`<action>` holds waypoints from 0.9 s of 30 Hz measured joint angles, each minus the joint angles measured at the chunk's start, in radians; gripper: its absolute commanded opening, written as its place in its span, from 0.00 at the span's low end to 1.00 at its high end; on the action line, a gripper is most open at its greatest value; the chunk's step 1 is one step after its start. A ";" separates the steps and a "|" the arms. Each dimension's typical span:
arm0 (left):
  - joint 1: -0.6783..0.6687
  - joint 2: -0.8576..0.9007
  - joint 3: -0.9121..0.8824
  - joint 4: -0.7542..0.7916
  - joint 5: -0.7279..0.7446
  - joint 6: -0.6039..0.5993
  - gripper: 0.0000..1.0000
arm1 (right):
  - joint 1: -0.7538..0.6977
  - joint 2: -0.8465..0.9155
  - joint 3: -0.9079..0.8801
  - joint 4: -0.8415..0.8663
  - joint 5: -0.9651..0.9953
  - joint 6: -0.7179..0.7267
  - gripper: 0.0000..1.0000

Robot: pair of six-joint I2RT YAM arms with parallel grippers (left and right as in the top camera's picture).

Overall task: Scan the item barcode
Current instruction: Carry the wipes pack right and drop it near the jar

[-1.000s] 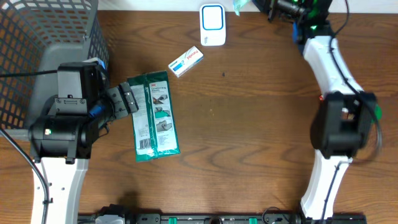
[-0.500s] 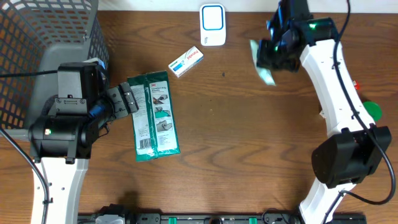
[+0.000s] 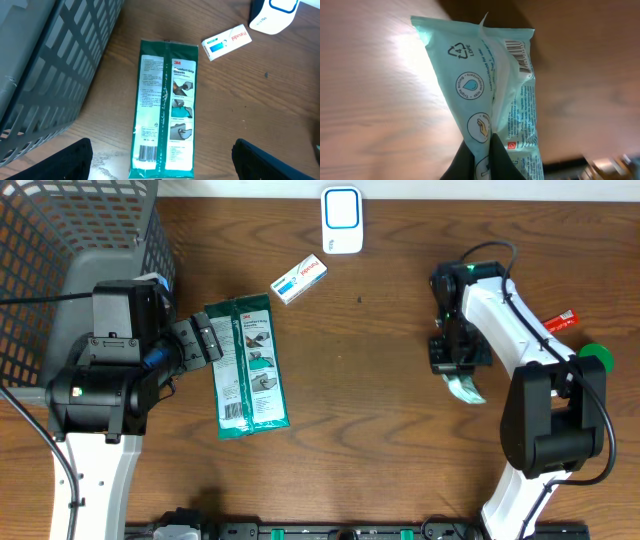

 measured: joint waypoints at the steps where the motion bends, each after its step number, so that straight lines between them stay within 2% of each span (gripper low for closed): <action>1: 0.000 0.000 0.000 0.000 0.000 0.000 0.90 | -0.008 0.000 -0.018 -0.022 0.027 0.004 0.02; 12: 0.000 0.000 0.000 0.000 0.000 0.000 0.90 | -0.034 0.000 -0.118 -0.065 0.280 0.010 0.01; 14: 0.000 0.000 0.000 0.000 0.000 0.000 0.90 | -0.045 0.000 -0.121 -0.064 0.301 0.010 0.13; 16: 0.000 0.000 0.000 0.000 0.000 0.000 0.90 | -0.069 0.000 -0.122 -0.046 0.323 0.013 0.18; 19: 0.000 0.000 0.000 0.000 0.000 0.000 0.90 | -0.103 0.000 -0.122 -0.027 0.336 0.019 0.22; 24: 0.000 0.000 0.000 0.000 0.000 0.000 0.90 | -0.146 0.000 -0.123 0.030 0.344 0.021 0.22; 27: 0.000 0.000 0.000 0.000 0.000 0.000 0.90 | -0.180 0.000 -0.124 0.107 0.348 0.022 0.33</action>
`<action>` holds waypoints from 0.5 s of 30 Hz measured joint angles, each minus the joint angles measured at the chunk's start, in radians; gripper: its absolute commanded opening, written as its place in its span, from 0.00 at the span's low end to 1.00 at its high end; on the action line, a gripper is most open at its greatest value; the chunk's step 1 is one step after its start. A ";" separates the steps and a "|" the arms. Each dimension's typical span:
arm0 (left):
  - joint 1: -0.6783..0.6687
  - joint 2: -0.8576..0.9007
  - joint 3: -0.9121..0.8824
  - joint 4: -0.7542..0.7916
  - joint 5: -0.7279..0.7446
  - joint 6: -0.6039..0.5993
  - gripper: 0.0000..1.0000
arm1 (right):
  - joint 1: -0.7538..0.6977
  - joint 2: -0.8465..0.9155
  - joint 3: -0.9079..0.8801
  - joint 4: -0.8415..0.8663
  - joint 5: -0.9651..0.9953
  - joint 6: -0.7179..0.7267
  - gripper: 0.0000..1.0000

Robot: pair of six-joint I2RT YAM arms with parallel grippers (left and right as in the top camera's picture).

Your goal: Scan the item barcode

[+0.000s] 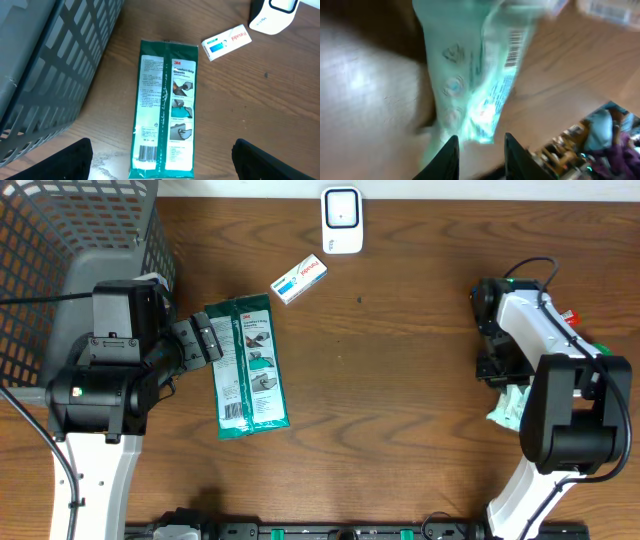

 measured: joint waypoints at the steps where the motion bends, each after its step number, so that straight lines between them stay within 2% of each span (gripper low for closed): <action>1: 0.000 0.000 0.000 0.000 0.000 0.000 0.90 | -0.011 0.000 0.000 0.023 0.000 0.001 0.37; 5: 0.000 0.000 0.000 0.000 0.000 0.000 0.90 | -0.042 0.000 0.000 0.051 0.003 0.003 0.47; 9: 0.000 0.000 0.000 0.000 0.000 0.000 0.90 | -0.051 0.000 0.000 0.051 -0.011 -0.001 0.47; 12: 0.000 0.000 0.000 0.000 0.000 0.000 0.90 | -0.050 0.000 0.000 0.051 -0.073 -0.030 0.52; 15: 0.000 0.000 0.000 0.000 0.000 0.000 0.90 | -0.050 0.000 0.000 0.047 -0.132 -0.049 0.51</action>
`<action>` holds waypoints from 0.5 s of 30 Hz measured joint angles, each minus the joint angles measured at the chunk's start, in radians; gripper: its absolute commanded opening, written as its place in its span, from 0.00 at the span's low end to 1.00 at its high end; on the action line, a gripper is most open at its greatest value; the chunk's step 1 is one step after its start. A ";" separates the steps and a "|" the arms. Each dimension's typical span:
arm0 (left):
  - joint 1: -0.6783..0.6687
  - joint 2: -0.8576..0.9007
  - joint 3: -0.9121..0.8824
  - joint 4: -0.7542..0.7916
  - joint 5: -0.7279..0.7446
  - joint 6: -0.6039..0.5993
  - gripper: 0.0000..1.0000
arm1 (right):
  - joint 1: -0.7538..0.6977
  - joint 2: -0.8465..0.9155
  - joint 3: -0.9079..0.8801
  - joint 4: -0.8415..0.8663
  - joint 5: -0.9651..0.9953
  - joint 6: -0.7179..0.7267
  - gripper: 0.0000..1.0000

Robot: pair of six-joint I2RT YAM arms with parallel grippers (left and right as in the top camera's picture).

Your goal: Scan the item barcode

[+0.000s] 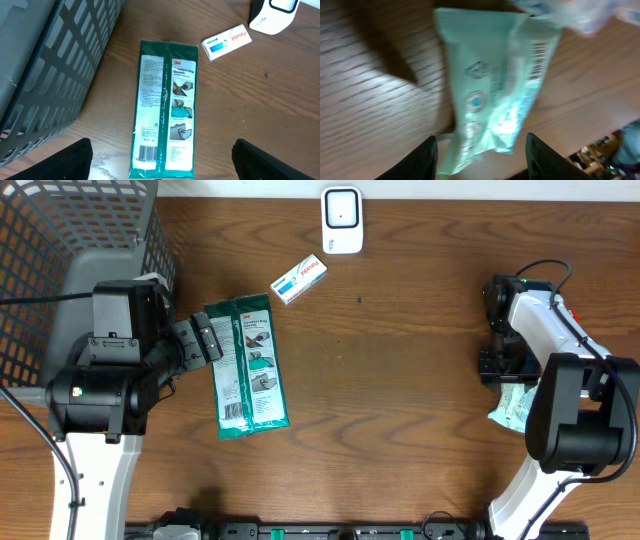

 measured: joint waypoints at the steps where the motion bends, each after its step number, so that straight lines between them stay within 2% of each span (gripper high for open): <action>1: 0.000 0.000 0.000 0.000 0.000 0.000 0.90 | 0.000 0.000 0.000 -0.011 -0.019 0.000 0.50; 6: 0.000 0.000 0.000 0.000 0.000 0.000 0.90 | 0.000 0.000 0.000 -0.038 -0.129 0.042 0.52; 12: 0.000 0.000 0.000 0.000 0.000 0.000 0.90 | 0.027 0.000 0.000 0.097 -0.425 0.035 0.57; 13: 0.000 0.000 0.000 0.000 0.000 0.000 0.90 | 0.061 0.000 0.000 0.130 -0.533 0.029 0.57; 15: 0.000 0.000 0.000 -0.001 0.000 0.000 0.90 | 0.110 0.000 -0.004 0.208 -0.619 0.026 0.59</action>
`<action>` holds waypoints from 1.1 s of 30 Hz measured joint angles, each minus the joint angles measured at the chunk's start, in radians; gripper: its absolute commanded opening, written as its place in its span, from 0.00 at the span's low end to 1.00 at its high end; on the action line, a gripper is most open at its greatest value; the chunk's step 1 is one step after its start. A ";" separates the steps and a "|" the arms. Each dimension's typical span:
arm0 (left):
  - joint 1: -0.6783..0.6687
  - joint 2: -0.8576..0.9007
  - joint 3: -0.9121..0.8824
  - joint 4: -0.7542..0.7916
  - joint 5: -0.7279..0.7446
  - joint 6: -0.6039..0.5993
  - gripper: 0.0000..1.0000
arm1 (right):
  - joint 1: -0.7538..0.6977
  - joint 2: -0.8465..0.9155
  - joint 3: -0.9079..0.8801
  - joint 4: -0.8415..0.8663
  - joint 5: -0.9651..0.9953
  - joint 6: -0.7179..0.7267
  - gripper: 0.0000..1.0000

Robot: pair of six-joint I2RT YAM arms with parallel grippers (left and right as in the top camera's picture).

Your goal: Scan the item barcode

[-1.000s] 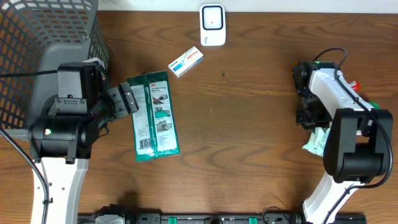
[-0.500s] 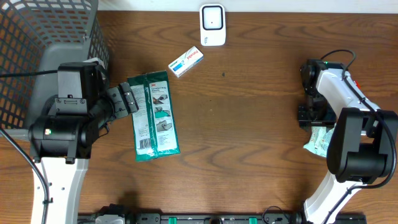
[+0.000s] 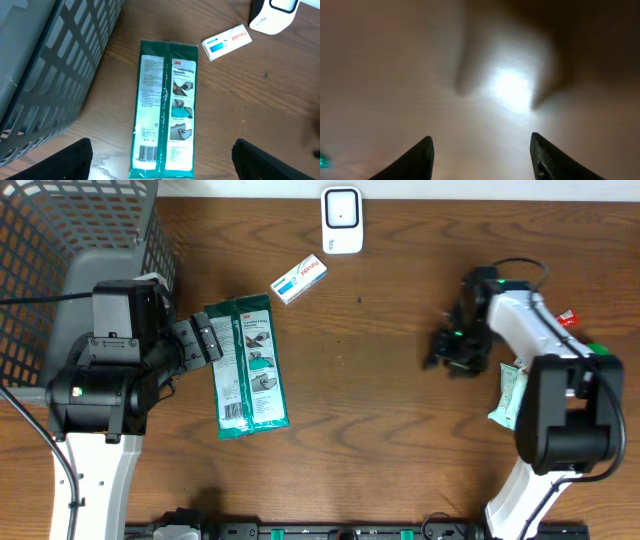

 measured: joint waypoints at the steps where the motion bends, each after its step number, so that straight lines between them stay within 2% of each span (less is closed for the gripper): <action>1: 0.000 0.000 0.000 0.001 0.000 0.000 0.90 | 0.043 0.002 0.000 0.061 -0.041 0.002 0.60; 4: 0.000 0.000 0.000 0.001 0.000 0.000 0.90 | 0.171 0.002 0.001 0.142 -0.102 0.016 0.58; 7: 0.000 0.000 0.000 0.001 0.000 0.000 0.90 | 0.288 0.002 0.001 0.148 -0.087 0.050 0.53; 8: 0.000 0.000 0.000 0.000 0.000 0.000 0.90 | 0.360 0.002 0.001 0.125 -0.042 0.073 0.44; 9: 0.000 0.000 0.000 0.000 0.000 0.000 0.90 | 0.392 0.002 0.000 0.111 -0.017 0.085 0.39; 12: 0.000 0.000 0.000 0.000 0.000 0.000 0.90 | 0.441 0.002 -0.002 0.008 0.097 0.115 0.18; 14: 0.000 0.000 0.000 0.001 0.000 0.000 0.90 | 0.459 0.002 -0.019 -0.023 0.143 0.131 0.11; 16: 0.000 0.000 0.000 0.000 0.000 0.000 0.90 | 0.463 0.002 -0.055 -0.035 0.182 0.143 0.10; 22: 0.000 0.000 0.000 0.001 0.000 0.000 0.90 | 0.375 -0.032 -0.195 -0.064 0.232 0.154 0.05; 25: 0.000 0.000 0.000 0.001 0.000 0.000 0.90 | 0.268 -0.053 -0.246 -0.085 0.257 0.155 0.03; 33: 0.000 0.000 0.000 0.001 0.000 0.000 0.90 | -0.024 -0.053 -0.304 -0.118 0.455 0.155 0.04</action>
